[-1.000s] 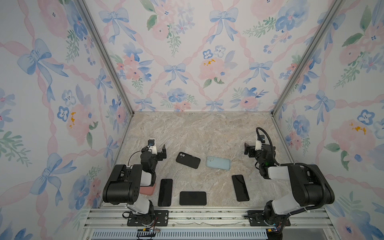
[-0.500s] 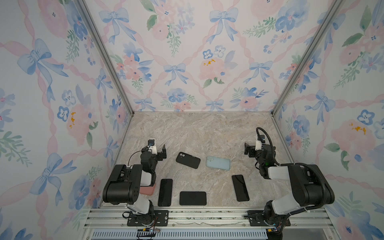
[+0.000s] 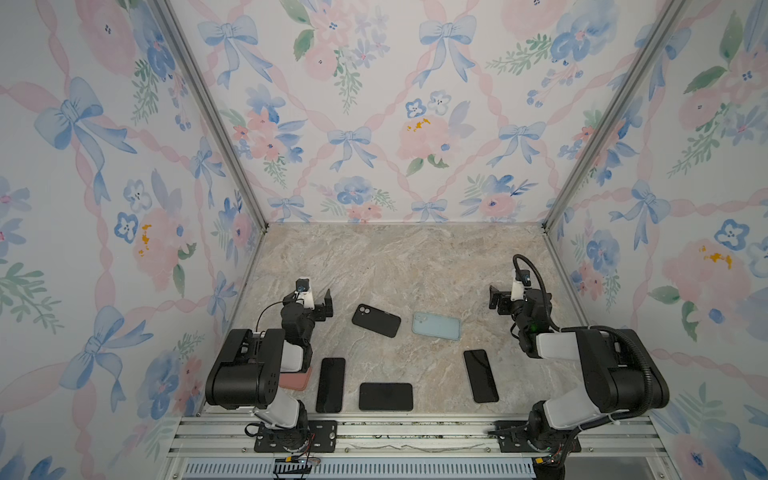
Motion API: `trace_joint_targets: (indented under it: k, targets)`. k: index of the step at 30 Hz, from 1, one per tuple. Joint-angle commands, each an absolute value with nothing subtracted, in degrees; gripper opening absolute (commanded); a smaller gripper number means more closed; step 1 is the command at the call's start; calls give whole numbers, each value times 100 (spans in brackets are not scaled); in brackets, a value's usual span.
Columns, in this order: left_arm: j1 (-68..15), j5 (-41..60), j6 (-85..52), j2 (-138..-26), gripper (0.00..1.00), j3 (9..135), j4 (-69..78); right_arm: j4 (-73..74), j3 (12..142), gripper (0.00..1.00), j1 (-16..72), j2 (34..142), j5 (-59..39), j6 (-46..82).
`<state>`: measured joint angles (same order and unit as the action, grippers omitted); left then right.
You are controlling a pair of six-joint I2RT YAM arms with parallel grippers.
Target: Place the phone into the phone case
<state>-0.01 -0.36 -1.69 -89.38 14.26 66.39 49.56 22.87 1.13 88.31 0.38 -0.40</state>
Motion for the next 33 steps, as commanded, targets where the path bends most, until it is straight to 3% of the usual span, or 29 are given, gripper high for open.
trace_joint_targets:
  k: [1, 21, 26, 30, 33]
  targets:
    - [-43, -47, -154, -8947, 98, 1432, 6782, 5019, 2329, 97, 83, 8859, 0, 25]
    - [-128, -135, -32, -8818, 98, 1420, 6759, 5172, 2268, 97, 144, 8800, 99, 4]
    - [-289, -795, -71, -8265, 98, 1744, 5812, 3759, 2493, 97, 221, 7703, 4, -127]
    - [-859, -1866, -90, -7641, 98, 2338, 4446, 2005, 3223, 97, 937, 7008, 594, -75]
    - [-1249, -1981, -947, -7360, 98, 2939, 2914, 724, 3858, 97, 1564, 6912, 854, 174]
